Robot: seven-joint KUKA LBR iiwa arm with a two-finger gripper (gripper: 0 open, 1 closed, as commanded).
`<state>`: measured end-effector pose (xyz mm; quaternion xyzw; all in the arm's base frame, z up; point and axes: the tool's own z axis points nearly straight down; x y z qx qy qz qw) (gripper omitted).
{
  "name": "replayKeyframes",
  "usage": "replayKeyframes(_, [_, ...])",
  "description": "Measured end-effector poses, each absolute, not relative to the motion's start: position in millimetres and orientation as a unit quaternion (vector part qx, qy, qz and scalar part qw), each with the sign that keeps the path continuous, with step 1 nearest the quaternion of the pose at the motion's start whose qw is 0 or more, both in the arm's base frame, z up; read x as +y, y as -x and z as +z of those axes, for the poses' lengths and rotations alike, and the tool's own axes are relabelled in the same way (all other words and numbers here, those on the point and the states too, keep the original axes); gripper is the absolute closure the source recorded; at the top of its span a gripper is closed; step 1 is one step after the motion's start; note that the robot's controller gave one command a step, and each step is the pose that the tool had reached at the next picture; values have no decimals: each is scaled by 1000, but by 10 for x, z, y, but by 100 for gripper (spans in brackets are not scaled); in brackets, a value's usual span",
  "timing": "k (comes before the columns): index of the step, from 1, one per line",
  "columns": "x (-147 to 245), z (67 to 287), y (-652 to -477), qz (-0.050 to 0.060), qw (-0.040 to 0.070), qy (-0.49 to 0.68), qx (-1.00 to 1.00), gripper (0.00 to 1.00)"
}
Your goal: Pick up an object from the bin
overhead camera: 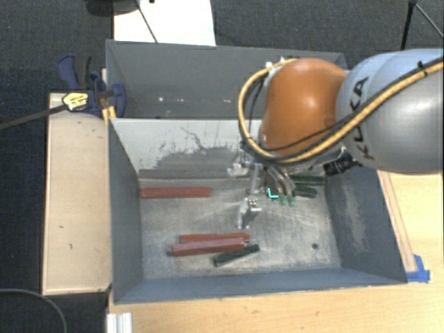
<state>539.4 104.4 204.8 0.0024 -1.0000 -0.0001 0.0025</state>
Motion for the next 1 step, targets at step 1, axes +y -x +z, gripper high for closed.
replayKeyframes(1, [1039, 2086, -5412, -1, -1, -1, -1000, 0])
